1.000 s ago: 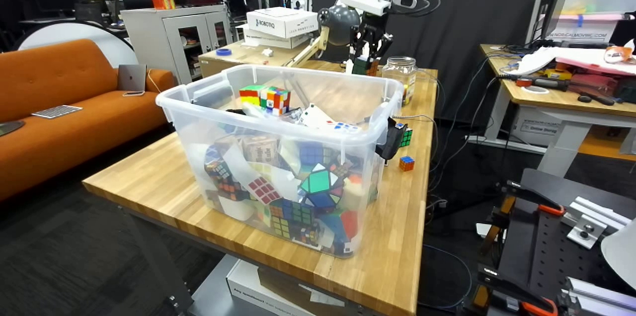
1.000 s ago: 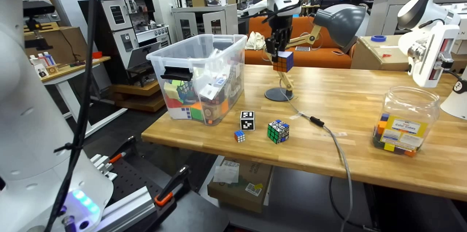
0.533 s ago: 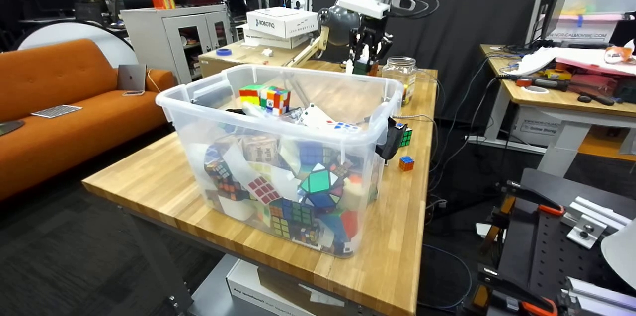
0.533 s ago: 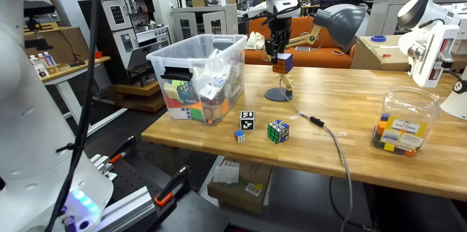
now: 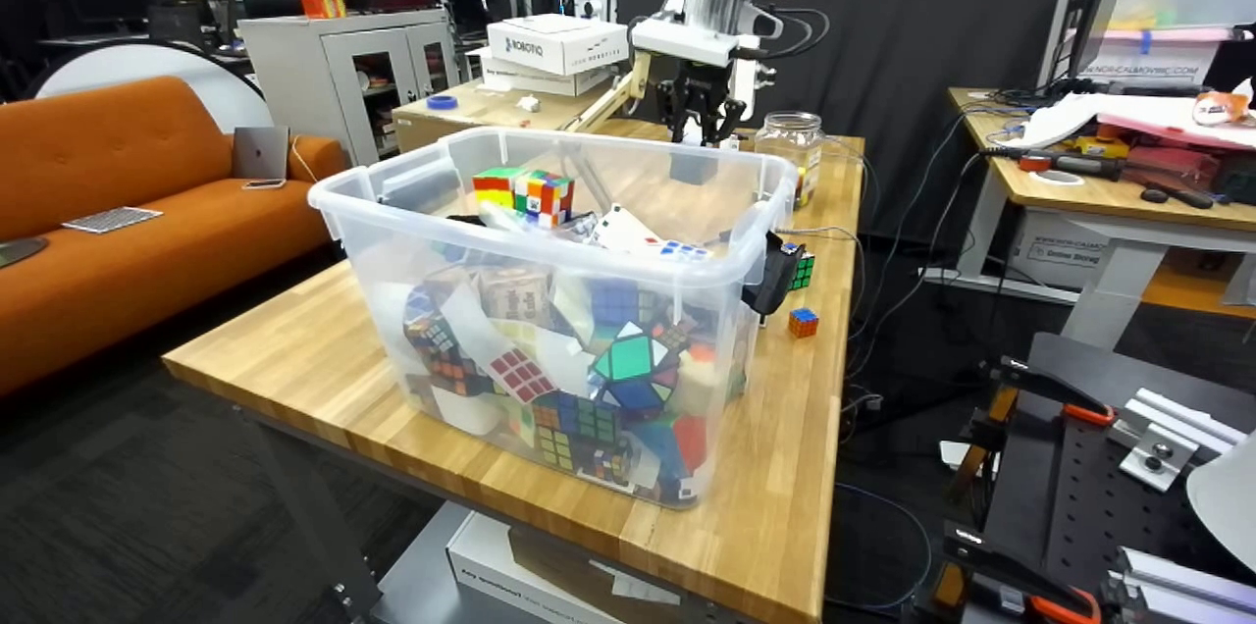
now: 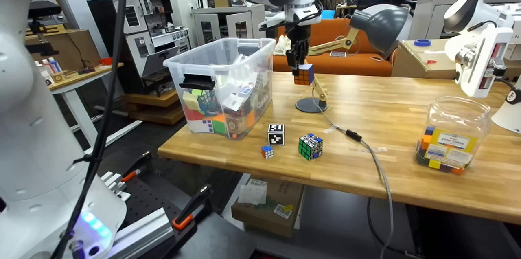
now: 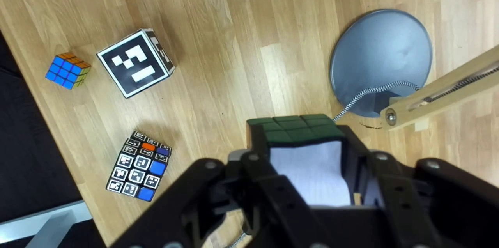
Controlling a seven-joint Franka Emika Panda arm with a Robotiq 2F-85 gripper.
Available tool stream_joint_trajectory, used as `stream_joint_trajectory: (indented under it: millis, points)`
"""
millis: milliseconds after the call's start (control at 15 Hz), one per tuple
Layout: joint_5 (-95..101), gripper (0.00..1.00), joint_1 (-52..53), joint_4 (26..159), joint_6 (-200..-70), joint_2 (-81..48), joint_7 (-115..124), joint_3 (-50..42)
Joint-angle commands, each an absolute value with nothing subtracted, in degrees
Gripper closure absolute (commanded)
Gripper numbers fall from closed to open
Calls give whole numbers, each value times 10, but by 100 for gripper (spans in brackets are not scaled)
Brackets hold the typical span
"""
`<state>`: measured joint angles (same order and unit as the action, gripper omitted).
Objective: Take out a Rubik's cube from the container on the left and put it on the table, turn off the lamp
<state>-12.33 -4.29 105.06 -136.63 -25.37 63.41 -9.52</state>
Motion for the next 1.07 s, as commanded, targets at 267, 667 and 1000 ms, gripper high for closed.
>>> stream_joint_trajectory:
  millis: [267, 667, 1000]
  points:
    - [-135, 78, -57, 978, -1287, -340, 571, -75]
    - [-132, 78, -54, 913, -1239, -404, 544, -72]
    - [-148, 78, -65, 877, -1207, -439, 534, -67]
